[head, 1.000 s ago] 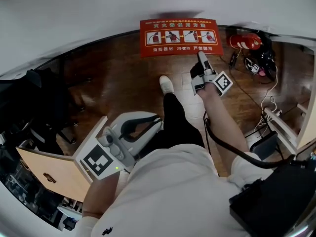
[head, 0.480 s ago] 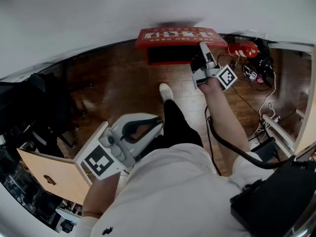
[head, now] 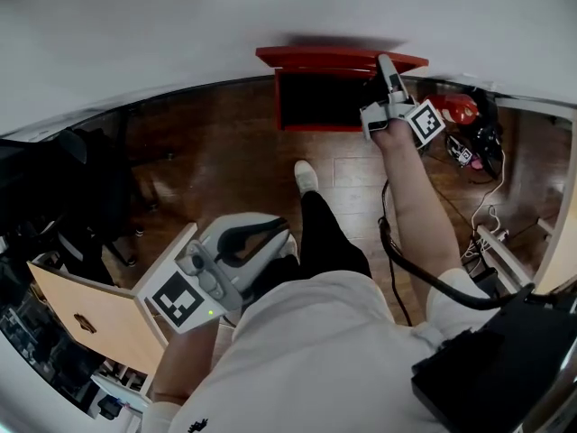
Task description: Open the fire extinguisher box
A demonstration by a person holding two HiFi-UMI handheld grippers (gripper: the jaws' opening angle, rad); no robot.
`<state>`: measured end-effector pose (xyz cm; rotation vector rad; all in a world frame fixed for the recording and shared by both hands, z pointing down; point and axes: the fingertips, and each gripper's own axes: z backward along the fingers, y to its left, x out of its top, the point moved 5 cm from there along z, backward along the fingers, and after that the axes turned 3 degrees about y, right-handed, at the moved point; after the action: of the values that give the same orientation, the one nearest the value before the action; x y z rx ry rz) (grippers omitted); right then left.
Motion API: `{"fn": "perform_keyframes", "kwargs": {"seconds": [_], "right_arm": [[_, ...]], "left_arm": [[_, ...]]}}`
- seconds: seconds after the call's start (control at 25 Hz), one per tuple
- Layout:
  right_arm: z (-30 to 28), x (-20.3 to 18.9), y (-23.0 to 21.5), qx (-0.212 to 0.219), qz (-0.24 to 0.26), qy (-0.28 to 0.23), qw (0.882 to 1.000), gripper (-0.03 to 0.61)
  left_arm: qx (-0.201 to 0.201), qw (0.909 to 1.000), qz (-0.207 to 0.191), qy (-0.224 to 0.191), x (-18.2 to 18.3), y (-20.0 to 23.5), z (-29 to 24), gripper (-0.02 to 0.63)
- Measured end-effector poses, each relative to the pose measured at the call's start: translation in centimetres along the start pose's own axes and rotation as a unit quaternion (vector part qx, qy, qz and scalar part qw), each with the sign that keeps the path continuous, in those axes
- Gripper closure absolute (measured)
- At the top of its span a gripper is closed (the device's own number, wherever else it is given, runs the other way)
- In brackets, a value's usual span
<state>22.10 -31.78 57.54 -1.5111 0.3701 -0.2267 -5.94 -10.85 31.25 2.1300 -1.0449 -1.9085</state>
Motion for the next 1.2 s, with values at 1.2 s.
{"fn": "perform_keyframes", "kwargs": {"seconds": [1.2], "right_arm": [[21.7, -14.8, 17.0, 0.012, 0.290, 0.110, 0.951, 0.469]], "left_arm": [[-0.008, 0.9863, -0.139, -0.089, -10.1, -16.9, 16.6, 0.597]]}}
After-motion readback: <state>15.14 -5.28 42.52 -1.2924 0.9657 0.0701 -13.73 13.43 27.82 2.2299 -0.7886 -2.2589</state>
